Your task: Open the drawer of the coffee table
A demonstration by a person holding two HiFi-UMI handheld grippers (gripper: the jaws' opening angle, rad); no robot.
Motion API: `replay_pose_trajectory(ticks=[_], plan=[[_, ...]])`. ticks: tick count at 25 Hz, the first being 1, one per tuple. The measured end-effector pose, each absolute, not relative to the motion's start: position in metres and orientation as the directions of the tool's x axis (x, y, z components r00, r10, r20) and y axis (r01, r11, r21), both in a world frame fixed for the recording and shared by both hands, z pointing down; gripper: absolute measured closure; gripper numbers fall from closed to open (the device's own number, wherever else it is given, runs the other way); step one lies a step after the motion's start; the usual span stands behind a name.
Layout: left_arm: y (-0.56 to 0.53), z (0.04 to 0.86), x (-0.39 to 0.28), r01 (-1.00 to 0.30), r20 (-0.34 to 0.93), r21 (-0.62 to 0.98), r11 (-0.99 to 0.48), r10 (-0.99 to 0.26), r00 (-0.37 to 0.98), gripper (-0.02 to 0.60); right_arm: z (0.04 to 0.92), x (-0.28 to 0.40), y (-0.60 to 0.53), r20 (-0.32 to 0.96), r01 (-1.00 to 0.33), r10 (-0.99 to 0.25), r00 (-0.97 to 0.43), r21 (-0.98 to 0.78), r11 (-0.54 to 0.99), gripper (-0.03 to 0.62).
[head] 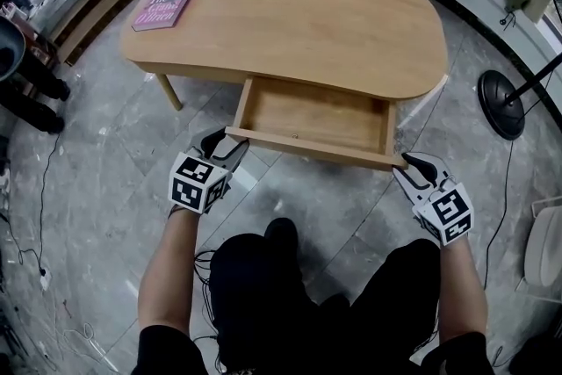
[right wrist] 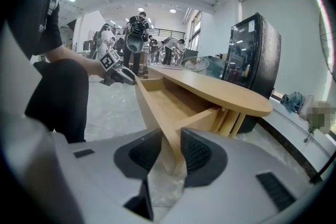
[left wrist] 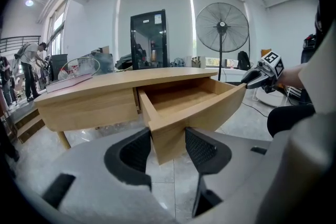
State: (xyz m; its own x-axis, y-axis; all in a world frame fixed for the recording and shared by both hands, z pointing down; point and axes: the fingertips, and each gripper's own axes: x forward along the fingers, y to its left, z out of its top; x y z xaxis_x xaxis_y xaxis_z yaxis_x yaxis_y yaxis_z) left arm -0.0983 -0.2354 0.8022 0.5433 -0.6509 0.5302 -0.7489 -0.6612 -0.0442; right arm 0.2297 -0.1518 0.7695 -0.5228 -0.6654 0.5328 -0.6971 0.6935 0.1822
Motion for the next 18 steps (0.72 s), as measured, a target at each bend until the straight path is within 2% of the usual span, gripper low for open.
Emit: replay_pose_trajectory(ticks=[18], plan=[[-0.227,0.801,-0.106,-0.750,0.528,-0.029,-0.661,-0.647,0.550,0.367,0.767,0.222,-0.142,0.511,-0.700,-0.656,-0.556,0.138,0.701,0.476]])
